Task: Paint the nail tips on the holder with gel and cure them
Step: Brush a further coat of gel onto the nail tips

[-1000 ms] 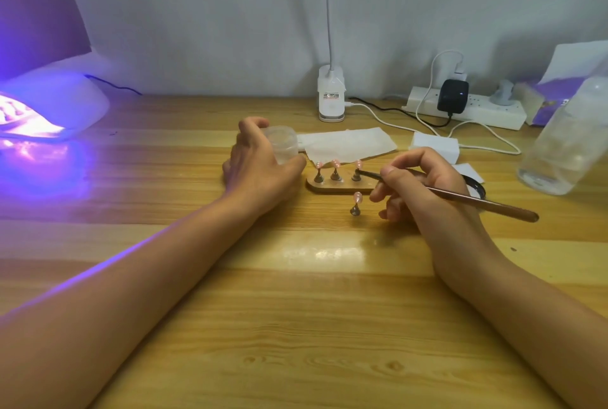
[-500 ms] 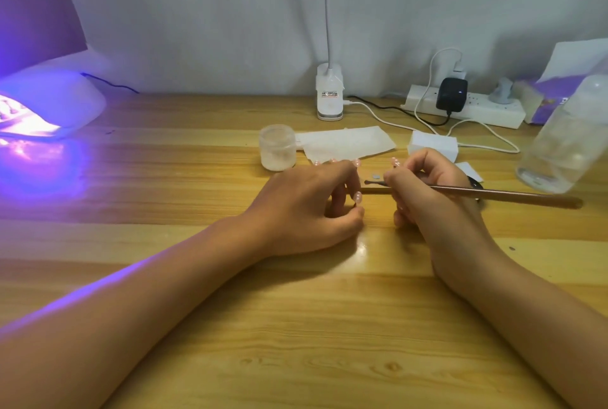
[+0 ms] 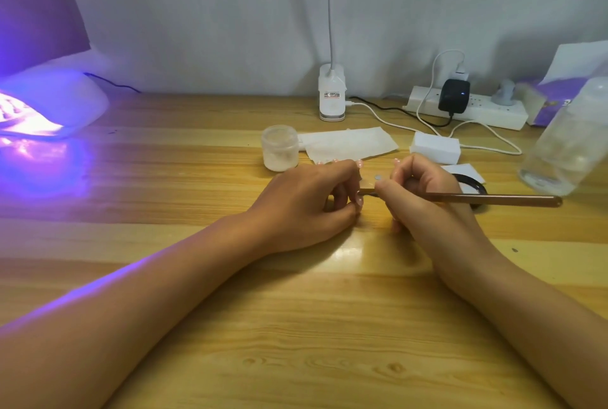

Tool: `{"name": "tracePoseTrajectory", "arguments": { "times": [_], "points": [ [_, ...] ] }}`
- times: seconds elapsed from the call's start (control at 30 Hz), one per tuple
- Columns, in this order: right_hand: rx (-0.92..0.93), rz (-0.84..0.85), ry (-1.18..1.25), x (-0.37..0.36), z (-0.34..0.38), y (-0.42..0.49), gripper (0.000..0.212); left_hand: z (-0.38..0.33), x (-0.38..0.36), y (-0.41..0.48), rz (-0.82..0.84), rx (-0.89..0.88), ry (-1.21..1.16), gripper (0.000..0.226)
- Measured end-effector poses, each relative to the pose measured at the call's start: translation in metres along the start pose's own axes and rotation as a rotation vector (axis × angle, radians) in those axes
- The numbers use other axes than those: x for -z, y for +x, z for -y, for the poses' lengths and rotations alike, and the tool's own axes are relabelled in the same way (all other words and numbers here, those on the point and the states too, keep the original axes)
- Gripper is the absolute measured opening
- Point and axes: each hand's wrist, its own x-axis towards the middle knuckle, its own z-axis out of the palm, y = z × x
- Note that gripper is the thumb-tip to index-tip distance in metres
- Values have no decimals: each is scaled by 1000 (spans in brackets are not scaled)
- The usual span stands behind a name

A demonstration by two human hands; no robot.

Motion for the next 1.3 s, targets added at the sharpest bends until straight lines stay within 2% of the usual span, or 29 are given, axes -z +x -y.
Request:
{"name": "tracePoseTrajectory", "arguments": {
  "times": [0.3, 0.67, 0.9, 1.07, 1.3],
  "points": [
    [-4, 37, -83, 0, 4, -1, 21, 0, 0, 0, -14, -23, -5, 28],
    [-27, -13, 5, 2, 2, -1, 16, 1, 0, 1, 0, -24, -14, 22],
    [10, 62, -48, 0, 3, -2, 16, 1, -1, 0, -21, -17, 10, 25],
    [6, 69, -84, 0, 4, -2, 18, 1, -1, 0, -22, -18, 4, 23],
    [14, 87, -111, 0, 9, -2, 21, 1, 0, 0, -8, -32, 15, 31]
  ]
}}
